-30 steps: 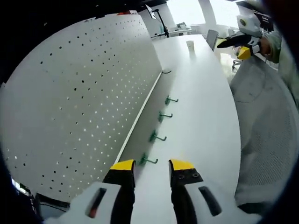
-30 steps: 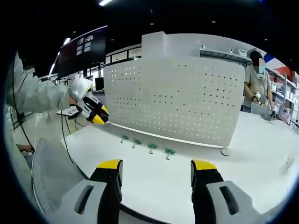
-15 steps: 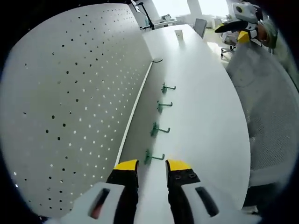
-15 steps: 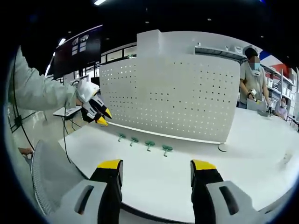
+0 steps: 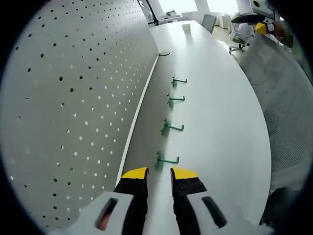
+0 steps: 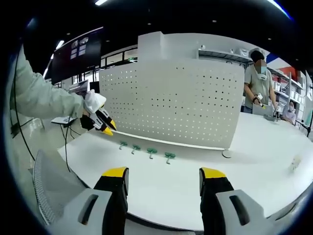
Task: Insert the hook assembly into the mounting plate slot until the hook locks in place.
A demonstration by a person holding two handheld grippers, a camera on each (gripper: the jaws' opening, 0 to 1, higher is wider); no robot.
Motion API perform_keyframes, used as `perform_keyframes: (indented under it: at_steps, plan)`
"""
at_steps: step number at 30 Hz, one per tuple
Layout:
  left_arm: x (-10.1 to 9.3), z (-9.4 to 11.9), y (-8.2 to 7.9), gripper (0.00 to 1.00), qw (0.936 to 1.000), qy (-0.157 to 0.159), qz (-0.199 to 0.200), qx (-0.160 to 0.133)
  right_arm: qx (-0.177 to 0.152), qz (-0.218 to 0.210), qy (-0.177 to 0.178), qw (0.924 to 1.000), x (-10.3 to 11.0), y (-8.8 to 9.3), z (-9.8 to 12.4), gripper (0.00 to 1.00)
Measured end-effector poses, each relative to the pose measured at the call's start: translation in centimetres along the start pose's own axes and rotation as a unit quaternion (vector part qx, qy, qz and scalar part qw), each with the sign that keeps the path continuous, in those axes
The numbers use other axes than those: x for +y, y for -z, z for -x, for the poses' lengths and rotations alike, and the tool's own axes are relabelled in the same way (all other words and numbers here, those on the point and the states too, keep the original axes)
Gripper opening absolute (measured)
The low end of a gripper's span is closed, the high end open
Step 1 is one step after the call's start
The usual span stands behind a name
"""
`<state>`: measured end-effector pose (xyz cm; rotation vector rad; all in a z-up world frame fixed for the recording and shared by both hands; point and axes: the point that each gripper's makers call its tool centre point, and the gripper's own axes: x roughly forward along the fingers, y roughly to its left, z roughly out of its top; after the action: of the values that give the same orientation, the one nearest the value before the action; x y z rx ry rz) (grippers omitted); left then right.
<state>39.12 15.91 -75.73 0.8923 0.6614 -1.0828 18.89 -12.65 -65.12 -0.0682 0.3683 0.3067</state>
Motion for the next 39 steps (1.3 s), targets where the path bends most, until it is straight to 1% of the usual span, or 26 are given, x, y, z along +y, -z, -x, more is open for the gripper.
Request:
perform_keyframes:
  at_steps: [4, 8, 12, 24, 39]
  plan:
    - [-0.2, -0.8, 0.4, 0.19, 0.9999, 0.009, 0.001, 0.006, 0.004, -0.003, 0.007, 1.0, -0.2, 0.2, 0.2, 0.57]
    - [0.0, -1.9, 0.8, 0.19, 0.9998, 0.015, 0.004, 0.012, 0.006, -0.006, 0.013, 0.9999, -0.4, 0.3, 0.4, 0.57]
    - [0.3, -2.6, 0.9, 0.19, 0.9997, 0.021, 0.006, 0.013, 0.009, -0.007, 0.02, 0.9997, -0.6, 0.3, 0.4, 0.57]
    - [0.7, -4.6, 2.4, 0.17, 0.9988, 0.038, 0.013, 0.028, 0.013, -0.009, 0.023, 0.9996, -0.3, 0.2, -0.2, 0.57]
    - [0.3, -6.0, 2.2, 0.14, 0.9983, 0.048, -0.004, 0.032, 0.022, -0.012, 0.025, 0.9994, 0.0, 0.9, -0.6, 0.57]
